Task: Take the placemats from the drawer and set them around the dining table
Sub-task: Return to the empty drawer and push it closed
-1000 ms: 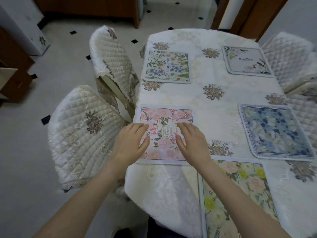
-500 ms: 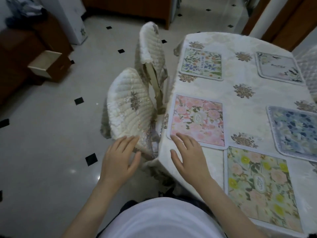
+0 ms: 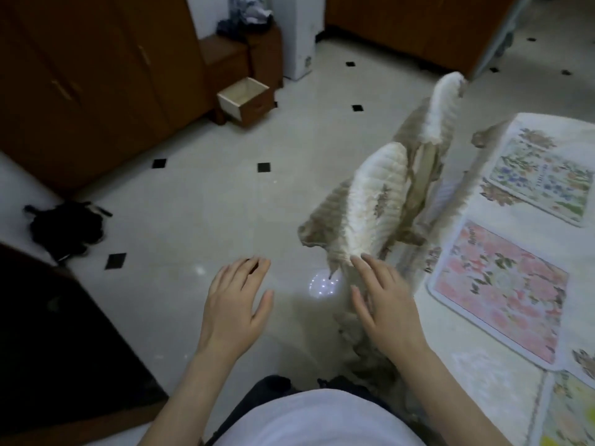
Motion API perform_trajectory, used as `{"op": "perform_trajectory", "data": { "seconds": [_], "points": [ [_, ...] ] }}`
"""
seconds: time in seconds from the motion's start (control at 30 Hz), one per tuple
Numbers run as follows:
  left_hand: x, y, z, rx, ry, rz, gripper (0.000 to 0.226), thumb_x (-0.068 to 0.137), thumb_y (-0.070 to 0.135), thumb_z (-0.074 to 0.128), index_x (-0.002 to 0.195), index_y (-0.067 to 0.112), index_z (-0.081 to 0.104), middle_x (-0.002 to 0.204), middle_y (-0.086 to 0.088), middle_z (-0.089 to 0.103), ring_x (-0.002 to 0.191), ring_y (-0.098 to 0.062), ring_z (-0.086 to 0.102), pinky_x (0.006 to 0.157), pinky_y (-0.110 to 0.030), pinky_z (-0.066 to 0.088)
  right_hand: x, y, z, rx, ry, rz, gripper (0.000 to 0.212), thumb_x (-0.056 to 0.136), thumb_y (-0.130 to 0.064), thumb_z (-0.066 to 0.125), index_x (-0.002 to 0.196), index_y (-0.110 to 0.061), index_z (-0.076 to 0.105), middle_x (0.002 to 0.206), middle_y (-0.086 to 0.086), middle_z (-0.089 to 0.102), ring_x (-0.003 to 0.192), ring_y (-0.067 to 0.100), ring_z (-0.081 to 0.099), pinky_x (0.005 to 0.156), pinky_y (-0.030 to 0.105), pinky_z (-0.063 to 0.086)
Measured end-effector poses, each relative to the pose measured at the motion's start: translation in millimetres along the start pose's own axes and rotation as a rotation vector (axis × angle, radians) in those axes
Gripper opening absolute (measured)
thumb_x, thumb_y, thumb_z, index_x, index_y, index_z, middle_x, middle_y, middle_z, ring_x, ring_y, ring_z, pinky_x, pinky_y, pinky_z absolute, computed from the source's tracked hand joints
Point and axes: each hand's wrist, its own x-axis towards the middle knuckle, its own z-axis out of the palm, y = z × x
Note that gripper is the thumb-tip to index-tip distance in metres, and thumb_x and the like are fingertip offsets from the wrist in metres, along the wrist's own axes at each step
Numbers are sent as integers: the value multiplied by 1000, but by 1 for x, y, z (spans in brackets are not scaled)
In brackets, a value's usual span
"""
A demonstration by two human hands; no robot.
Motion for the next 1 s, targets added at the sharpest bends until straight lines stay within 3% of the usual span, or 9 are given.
{"op": "perform_trajectory", "data": {
  "seconds": [0.2, 0.5, 0.63, 0.87, 1.0],
  "points": [
    [-29, -62, -29, 67, 0, -121, 53, 95, 40, 33, 142, 18, 43, 144, -5, 47, 134, -24, 39, 115, -38, 19, 33, -57, 47, -53, -159, -134, 50, 98, -39, 32, 144, -20, 41, 146, 5, 44, 136, 26, 37, 107, 43, 36],
    [-61, -130, -44, 66, -15, -323, 56, 95, 44, 27, 143, 20, 41, 145, -2, 45, 136, -22, 37, 115, -41, 21, 56, -117, 84, -61, -269, -186, 48, 97, -41, 30, 142, -26, 40, 143, 2, 48, 133, 28, 41, 104, 42, 37],
    [-38, -144, -51, 30, 47, -343, 56, 94, 44, 27, 142, 19, 42, 144, -2, 47, 135, -22, 38, 115, -39, 21, 84, -121, 86, -57, -268, -184, 49, 97, -42, 30, 143, -26, 40, 145, 0, 46, 136, 27, 37, 108, 38, 29],
    [31, -171, -68, 14, 124, -322, 55, 94, 41, 30, 140, 17, 46, 142, -4, 49, 133, -22, 41, 112, -43, 29, 157, -130, 93, -43, -209, -187, 50, 98, -42, 30, 143, -24, 40, 144, 1, 47, 136, 25, 35, 108, 39, 30],
    [70, -197, -63, 9, 111, -348, 55, 94, 42, 29, 140, 17, 46, 141, -3, 49, 133, -22, 41, 113, -39, 26, 204, -132, 118, -40, -227, -210, 51, 98, -41, 30, 143, -21, 42, 144, 4, 48, 136, 25, 37, 107, 41, 34]
  ]
}}
